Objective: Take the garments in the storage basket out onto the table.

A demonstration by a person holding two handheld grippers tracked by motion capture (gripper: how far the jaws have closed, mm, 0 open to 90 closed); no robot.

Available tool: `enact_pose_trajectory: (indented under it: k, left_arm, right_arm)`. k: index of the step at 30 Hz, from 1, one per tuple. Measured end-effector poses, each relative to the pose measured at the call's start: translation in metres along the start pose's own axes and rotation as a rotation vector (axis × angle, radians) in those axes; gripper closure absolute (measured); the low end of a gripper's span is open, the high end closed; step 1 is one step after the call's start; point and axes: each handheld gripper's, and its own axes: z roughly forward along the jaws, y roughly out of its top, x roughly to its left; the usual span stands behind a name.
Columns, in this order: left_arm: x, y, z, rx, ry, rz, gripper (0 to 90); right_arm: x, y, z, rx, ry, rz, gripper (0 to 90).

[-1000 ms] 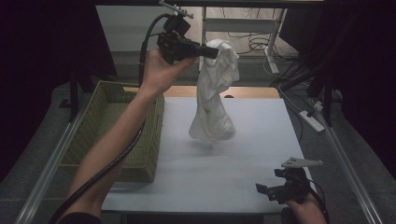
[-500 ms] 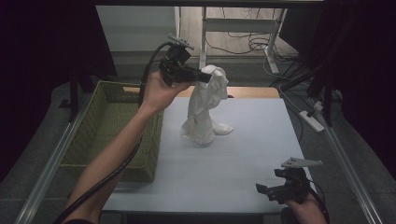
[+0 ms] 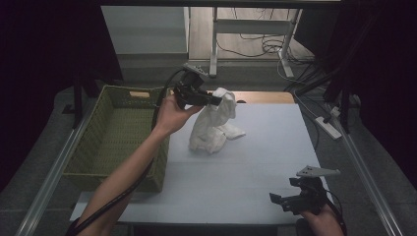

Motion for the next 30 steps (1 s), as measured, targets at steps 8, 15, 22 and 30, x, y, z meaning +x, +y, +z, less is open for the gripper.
enact_pose_trajectory:
  k: [8, 15, 22, 30]
  left_arm:
    - [0.006, -0.016, 0.025, 0.040, 0.009, -0.012, 79.8]
    - [0.011, -0.030, 0.047, 0.060, -0.008, -0.049, 79.6]
    - [0.013, -0.044, 0.069, 0.094, -0.019, -0.081, 79.2]
    - [0.014, -0.056, 0.088, 0.115, -0.019, -0.107, 78.7]
  right_arm:
    - [0.003, 0.000, -0.002, -0.021, -0.026, -0.021, 0.7]
    - [0.006, 0.000, -0.003, -0.034, -0.063, -0.058, 0.7]
    - [0.005, -0.001, -0.003, -0.029, -0.074, -0.072, 0.7]
    - [0.005, 0.000, -0.001, -0.009, -0.065, -0.072, 0.7]
